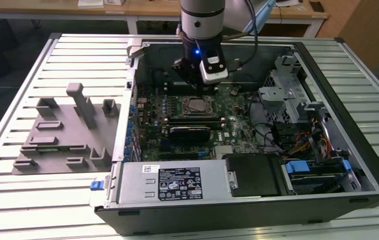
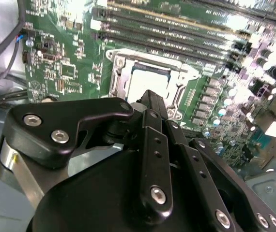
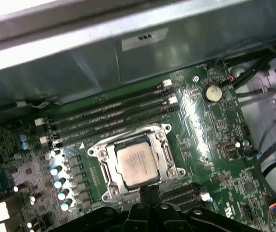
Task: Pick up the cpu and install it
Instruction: 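Install the second cpu locking lever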
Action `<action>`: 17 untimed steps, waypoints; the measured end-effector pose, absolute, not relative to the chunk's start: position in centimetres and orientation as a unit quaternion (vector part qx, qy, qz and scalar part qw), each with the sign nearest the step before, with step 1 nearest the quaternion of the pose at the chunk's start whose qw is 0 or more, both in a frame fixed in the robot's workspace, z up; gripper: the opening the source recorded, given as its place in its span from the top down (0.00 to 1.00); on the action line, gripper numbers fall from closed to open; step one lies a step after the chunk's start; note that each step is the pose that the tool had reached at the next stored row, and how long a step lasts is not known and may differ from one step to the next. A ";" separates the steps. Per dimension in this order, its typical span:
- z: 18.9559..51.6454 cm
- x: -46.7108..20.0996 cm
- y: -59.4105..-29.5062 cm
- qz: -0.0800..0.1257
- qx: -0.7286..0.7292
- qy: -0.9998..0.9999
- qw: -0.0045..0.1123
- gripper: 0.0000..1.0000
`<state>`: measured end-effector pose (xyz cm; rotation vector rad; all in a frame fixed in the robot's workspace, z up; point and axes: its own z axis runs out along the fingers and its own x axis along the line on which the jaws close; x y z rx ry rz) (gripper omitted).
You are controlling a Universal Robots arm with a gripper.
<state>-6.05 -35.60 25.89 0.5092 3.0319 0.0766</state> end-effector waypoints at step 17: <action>25.5 -6.1 -37.3 0.025 0.165 0.985 0.033 0.89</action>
